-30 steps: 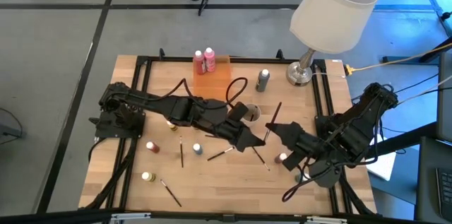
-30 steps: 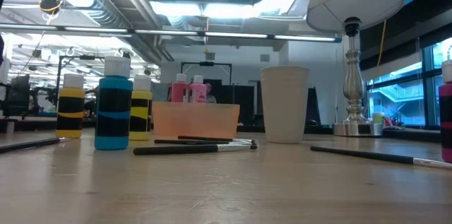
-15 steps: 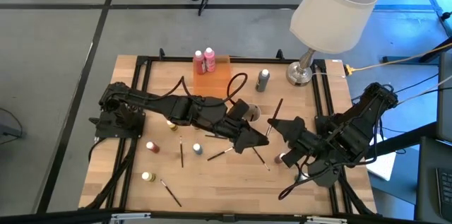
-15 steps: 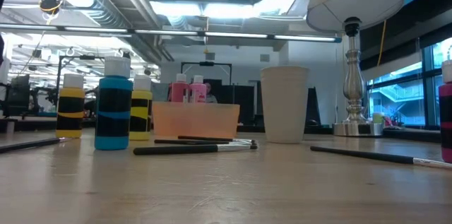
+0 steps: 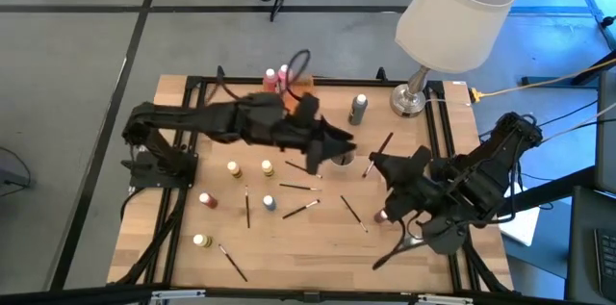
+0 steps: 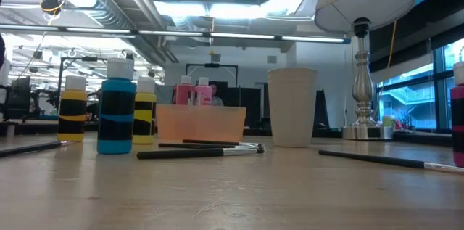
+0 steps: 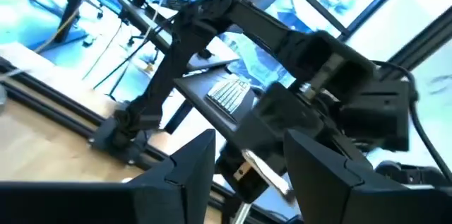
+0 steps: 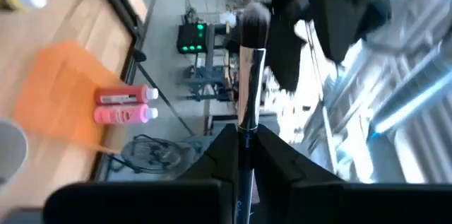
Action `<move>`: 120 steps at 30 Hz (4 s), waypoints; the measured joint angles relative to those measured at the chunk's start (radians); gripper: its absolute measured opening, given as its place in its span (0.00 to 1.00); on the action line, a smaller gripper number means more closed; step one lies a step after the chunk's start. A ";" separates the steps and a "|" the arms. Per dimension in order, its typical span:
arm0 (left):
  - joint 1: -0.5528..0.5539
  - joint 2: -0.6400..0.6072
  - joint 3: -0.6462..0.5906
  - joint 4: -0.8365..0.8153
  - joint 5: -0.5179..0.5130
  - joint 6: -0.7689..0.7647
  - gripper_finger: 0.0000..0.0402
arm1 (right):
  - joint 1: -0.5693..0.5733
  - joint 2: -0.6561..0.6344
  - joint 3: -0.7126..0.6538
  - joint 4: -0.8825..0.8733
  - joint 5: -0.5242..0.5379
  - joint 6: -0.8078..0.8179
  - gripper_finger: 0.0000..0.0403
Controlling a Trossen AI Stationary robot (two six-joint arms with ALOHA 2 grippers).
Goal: Pick & Place Paint Supplies
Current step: Put the black paint brush into the light brown cup
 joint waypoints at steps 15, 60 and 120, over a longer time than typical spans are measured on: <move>0.020 -0.211 0.000 -0.405 -0.189 0.256 0.40 | 0.011 -0.085 0.153 0.130 -0.230 0.576 0.07; -0.215 -0.290 -0.001 -0.537 -0.387 0.463 0.40 | -0.680 -0.056 -0.077 0.781 -1.759 0.636 0.06; 0.074 -0.223 -0.002 -0.609 0.076 0.545 0.40 | -0.927 -0.531 -1.137 1.280 -1.594 0.925 0.06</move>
